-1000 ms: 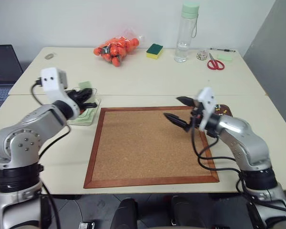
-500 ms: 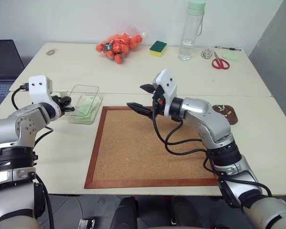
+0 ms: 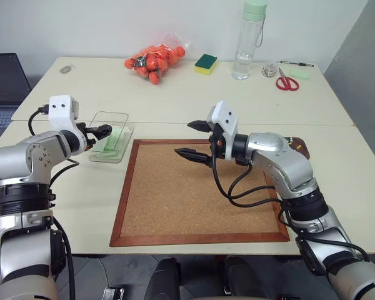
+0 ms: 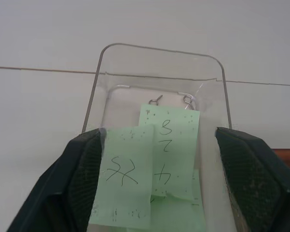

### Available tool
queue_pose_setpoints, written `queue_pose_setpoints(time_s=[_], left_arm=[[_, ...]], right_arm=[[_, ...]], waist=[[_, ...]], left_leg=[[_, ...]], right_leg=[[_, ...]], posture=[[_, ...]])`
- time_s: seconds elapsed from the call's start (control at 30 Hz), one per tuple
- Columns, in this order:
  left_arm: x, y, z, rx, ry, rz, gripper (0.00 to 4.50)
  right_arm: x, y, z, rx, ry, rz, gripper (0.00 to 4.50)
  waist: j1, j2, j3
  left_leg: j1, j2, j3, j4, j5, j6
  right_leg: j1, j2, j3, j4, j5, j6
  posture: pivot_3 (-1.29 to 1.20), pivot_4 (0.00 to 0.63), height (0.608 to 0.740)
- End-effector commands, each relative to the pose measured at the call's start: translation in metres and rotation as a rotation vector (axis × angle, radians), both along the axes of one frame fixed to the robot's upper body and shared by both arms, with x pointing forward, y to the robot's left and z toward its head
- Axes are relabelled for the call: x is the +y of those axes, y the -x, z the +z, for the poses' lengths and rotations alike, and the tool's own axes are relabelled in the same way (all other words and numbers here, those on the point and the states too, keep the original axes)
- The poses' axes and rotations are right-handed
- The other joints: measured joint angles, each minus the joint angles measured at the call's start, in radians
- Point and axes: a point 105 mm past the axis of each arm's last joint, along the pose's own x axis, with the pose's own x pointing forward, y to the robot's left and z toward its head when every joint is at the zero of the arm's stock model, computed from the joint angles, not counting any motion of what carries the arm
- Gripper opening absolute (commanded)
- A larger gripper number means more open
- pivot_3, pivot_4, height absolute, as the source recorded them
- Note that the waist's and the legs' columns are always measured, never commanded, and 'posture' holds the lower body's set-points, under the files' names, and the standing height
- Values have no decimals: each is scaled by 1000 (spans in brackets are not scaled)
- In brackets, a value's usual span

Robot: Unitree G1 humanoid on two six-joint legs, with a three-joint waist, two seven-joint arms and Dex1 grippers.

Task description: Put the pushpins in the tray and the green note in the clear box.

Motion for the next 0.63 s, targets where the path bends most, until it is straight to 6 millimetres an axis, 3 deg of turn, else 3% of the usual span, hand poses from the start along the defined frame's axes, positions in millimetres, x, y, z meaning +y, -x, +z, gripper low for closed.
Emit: queue_pose_setpoints(time_s=[0.03, 0.1, 0.2, 0.4, 0.5, 0.63], left_arm=[[-11, 14, 48, -251, -165, -64, 4429], [-22, 25, 54, -326, -211, -107, 4429], [-47, 47, 48, -377, -226, -182, 4429], [-96, 85, 10, -394, -178, -307, 4429], [-114, 93, 0, -398, -143, -353, 4429], [-128, 95, -11, -392, -126, -437, 4429]], right_arm=[[-3, 10, 8, -56, -16, 23, 4500], [-9, 13, 7, -60, -25, 19, 4500], [-31, 12, 7, -100, -71, -47, 4500], [-92, 7, -4, -115, -149, -266, 4500], [-116, 9, -17, -94, -156, -351, 4500], [-123, 12, -35, -72, -138, -383, 4500]], waist=[[0, 0, 0], [1, 0, 0], [1, 0, 0], [6, 0, 0], [7, 0, 0], [4, 0, 0]], left_leg=[[0, 0, 0, 0, 0, 0], [0, 3, 0, 0, 0, 0], [-1, 1, 1, -1, 0, 0], [-1, -1, 2, 1, 0, 0], [3, 0, 1, 1, 0, 0], [6, -1, 1, 1, 1, 2]], right_leg=[[0, 0, 0, 0, 0, 0], [0, -6, 1, -1, 0, 0], [0, -9, 1, -2, 0, 0], [2, -9, 1, -3, 1, 1], [6, -8, 1, -2, 1, 2], [9, -3, 1, -3, 1, 1]], posture=[[0, 150, 740], [0, 150, 740], [0, 150, 740], [0, 150, 740], [0, 150, 740], [0, 150, 740]])
